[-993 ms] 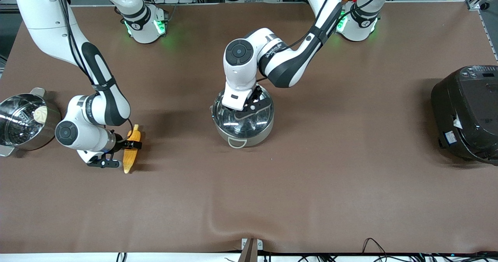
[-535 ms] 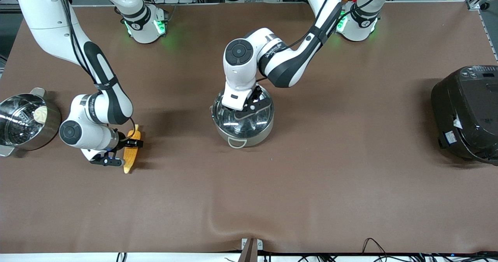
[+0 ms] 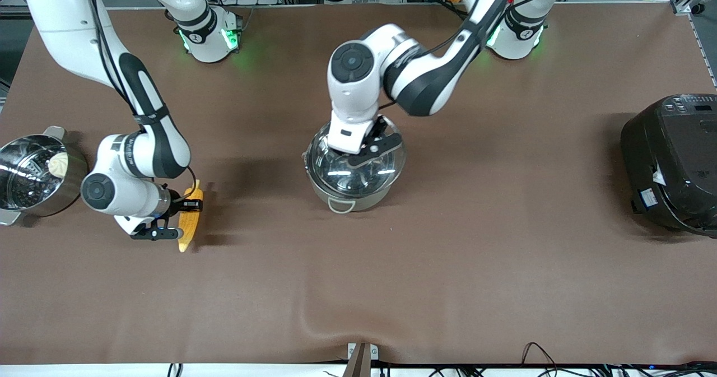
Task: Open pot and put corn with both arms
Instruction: 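Lift the glass lid off with the left gripper while the right gripper lifts corn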
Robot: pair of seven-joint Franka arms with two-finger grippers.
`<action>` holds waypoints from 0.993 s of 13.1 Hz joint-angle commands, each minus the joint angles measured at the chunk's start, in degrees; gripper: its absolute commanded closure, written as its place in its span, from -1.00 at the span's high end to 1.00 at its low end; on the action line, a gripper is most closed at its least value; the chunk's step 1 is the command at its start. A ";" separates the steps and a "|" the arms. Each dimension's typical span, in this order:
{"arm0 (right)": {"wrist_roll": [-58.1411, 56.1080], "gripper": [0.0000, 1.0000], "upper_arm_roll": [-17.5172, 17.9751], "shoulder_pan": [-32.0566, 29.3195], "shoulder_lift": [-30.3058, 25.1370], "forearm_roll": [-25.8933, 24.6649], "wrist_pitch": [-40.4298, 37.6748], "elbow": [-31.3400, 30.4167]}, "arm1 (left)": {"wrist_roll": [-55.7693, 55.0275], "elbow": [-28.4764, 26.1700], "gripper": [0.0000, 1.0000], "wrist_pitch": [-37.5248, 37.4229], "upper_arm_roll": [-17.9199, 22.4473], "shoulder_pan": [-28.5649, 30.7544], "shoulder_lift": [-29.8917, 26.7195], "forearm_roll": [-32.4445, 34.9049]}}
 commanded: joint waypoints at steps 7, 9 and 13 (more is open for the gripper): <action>-8.67 -1.00 0.37 9.27 -2.74 0.48 -24.47 20.33 | 22.26 -12.57 -1.00 -4.74 -0.32 18.84 -13.65 1.20; -8.50 -1.00 1.16 13.91 -2.83 0.30 -25.29 22.97 | 27.97 -19.24 -1.00 -0.88 -0.40 24.11 -15.58 1.46; -8.06 -1.00 0.98 26.40 -1.87 -4.06 -25.12 25.87 | 34.85 -33.74 -1.00 12.73 -0.49 29.49 -18.84 1.46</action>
